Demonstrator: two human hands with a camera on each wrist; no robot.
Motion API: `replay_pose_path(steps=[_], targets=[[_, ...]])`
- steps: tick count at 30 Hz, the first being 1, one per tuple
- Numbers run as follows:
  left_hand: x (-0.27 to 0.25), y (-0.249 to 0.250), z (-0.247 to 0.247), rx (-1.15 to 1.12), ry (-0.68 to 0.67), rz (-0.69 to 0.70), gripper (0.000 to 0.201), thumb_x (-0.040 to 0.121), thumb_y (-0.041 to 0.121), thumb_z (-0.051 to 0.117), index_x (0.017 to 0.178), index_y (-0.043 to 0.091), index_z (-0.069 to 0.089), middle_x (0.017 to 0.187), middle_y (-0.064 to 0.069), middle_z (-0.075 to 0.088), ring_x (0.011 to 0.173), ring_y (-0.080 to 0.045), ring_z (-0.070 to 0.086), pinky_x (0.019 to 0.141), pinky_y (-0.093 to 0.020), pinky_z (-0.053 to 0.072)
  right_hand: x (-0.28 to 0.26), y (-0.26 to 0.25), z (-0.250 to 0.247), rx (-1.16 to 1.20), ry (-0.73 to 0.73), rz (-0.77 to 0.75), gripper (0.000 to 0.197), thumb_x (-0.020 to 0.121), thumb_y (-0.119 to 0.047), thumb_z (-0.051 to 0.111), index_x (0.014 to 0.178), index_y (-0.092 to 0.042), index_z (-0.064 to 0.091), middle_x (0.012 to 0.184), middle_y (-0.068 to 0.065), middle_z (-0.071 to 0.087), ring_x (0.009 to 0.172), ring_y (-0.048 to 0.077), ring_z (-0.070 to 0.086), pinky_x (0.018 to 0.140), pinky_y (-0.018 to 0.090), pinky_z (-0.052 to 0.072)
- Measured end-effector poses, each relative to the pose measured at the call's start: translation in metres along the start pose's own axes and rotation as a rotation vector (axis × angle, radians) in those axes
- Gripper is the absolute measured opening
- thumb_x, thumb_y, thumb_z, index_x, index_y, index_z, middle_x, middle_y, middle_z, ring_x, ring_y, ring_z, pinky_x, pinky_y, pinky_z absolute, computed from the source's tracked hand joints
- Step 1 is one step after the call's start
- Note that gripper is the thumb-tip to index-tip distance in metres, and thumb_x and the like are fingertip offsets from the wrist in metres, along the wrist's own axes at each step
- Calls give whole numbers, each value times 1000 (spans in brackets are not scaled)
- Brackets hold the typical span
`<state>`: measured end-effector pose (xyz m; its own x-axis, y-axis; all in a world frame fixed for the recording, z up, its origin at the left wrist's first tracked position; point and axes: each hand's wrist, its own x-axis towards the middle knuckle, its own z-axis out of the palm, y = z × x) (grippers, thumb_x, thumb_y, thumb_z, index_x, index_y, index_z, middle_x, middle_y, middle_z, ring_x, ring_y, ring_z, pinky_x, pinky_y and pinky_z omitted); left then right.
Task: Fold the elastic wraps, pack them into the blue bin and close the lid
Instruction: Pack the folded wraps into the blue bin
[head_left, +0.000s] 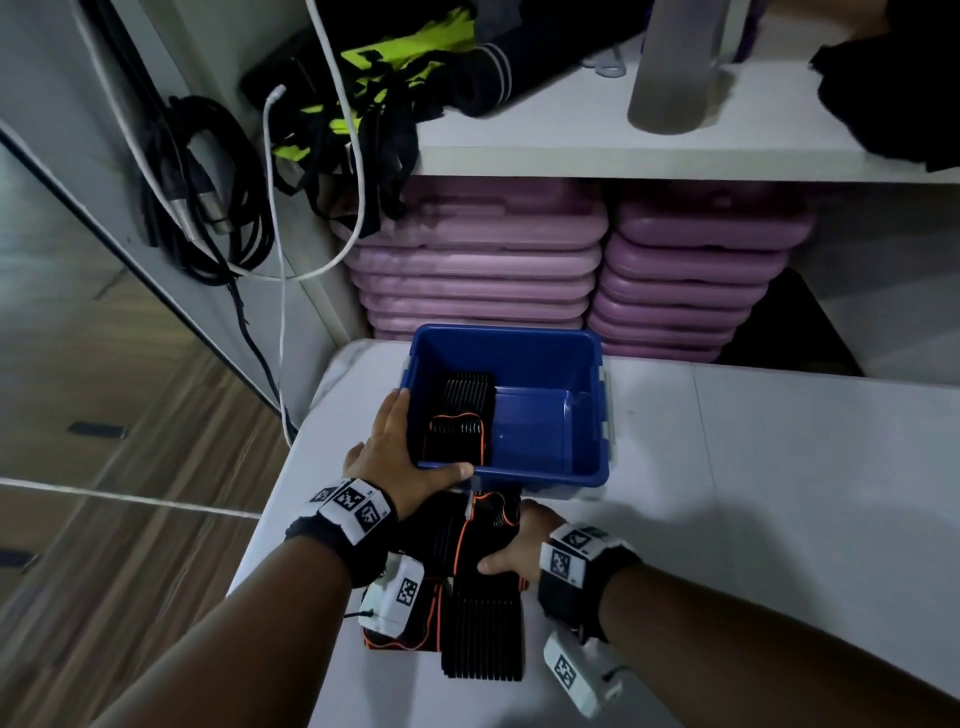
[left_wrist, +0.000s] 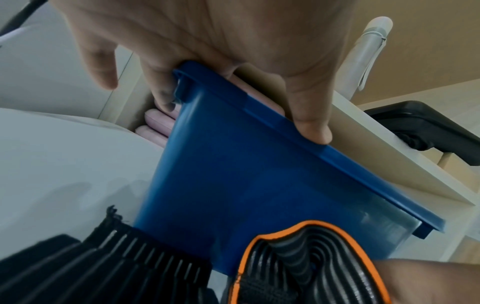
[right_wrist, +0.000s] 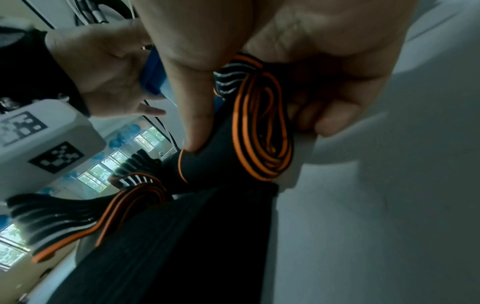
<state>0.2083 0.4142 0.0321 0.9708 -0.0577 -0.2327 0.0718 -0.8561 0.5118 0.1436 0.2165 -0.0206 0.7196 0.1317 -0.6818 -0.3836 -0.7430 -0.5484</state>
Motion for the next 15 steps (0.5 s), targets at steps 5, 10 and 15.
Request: replay_pose_path(steps=[5, 10, 15], targets=[[0, 0, 0, -3, 3, 3, 131, 45, 82, 65, 151, 37, 2, 160, 17, 8, 139, -14, 36, 112, -50, 32, -10, 8, -4, 9, 6, -38, 69, 58, -52, 80, 120, -36, 54, 111, -17, 63, 102, 10, 61, 94, 30, 49], [1, -2, 0, -10, 0, 16, 132, 46, 83, 63, 151, 36, 0, 160, 16, 6, 141, -12, 32, 113, -48, 31, -38, 18, -21, -40, 69, -160, 64, 71, -45, 75, 127, -32, 47, 118, -12, 61, 108, 10, 59, 92, 25, 46], [0, -3, -1, -8, 7, 30, 132, 46, 83, 61, 152, 34, -1, 160, 15, 5, 142, -11, 30, 113, -48, 31, -86, 10, -57, 38, 78, -364, 51, 73, -36, 81, 114, -36, 51, 112, -18, 64, 101, -4, 61, 87, 17, 46]])
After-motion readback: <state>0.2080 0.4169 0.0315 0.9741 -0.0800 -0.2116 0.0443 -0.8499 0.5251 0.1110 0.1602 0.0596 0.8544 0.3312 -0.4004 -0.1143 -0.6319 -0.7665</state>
